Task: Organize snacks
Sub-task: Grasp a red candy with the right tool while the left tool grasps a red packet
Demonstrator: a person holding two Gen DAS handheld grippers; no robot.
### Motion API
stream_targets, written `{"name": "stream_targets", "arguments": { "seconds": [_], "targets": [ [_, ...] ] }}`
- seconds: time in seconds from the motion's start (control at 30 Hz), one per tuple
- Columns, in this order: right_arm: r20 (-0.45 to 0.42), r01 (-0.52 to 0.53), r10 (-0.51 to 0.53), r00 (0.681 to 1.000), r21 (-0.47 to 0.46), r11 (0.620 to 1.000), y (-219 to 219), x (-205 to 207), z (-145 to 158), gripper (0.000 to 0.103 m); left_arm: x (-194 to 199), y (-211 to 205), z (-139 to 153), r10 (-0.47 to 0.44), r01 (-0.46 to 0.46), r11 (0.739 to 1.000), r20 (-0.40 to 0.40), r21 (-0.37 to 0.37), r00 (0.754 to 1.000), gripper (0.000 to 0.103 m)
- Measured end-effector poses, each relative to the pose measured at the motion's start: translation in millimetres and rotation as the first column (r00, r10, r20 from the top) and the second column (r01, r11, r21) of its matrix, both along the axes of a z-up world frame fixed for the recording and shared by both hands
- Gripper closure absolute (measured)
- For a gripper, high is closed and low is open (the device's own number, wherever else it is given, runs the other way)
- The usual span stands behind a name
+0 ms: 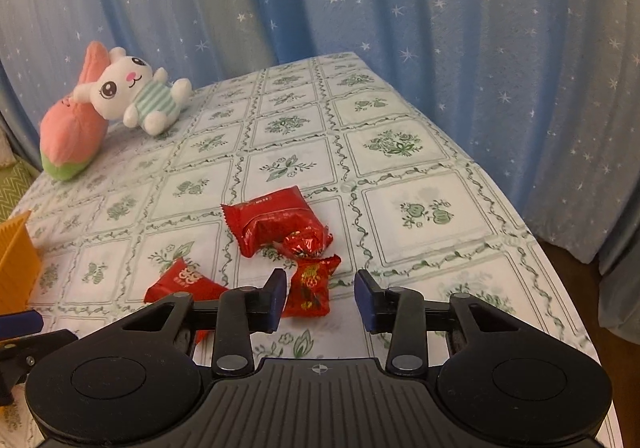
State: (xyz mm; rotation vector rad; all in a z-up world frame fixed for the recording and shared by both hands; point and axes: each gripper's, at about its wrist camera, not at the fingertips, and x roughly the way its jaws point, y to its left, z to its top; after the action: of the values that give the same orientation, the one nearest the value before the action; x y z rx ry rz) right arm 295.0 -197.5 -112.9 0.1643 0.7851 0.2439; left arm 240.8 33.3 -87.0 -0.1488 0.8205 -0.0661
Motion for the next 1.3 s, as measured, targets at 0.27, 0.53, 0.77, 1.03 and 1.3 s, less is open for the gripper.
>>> {"name": "stream_targets", "arguments": {
  "seconds": [0.27,0.53,0.77,1.03,1.3],
  "targets": [
    [0.011,-0.061,0.062,0.998,-0.059,0.996,14.6,4.6,-6.7,0.081,-1.3,5.1,-5.4,0.011,-0.011,1.000,-0.001,-0.014,1.000,0.023],
    [0.017,-0.263,0.264,0.964,-0.047,0.964,49.5,-6.4,-6.3,0.081,-6.0,14.3,-6.9,0.037,-0.037,0.999,0.000,-0.017,0.999,0.023],
    [-0.022,-0.305,0.308,0.951,0.093,0.948,48.2,-12.1,-3.9,0.081,0.1,9.8,-8.7,0.023,-0.023,0.999,-0.004,-0.030,1.000,0.023],
    [-0.033,-0.111,0.115,0.993,0.112,0.987,9.6,-4.0,1.9,0.081,19.2,-20.7,-8.7,0.016,-0.016,0.998,-0.003,-0.058,1.000,0.033],
    [-0.025,-0.058,0.061,0.998,0.099,0.993,-5.8,-7.0,5.7,0.081,43.6,-47.5,-21.5,0.008,-0.008,1.000,0.010,0.020,1.000,0.061]
  ]
}}
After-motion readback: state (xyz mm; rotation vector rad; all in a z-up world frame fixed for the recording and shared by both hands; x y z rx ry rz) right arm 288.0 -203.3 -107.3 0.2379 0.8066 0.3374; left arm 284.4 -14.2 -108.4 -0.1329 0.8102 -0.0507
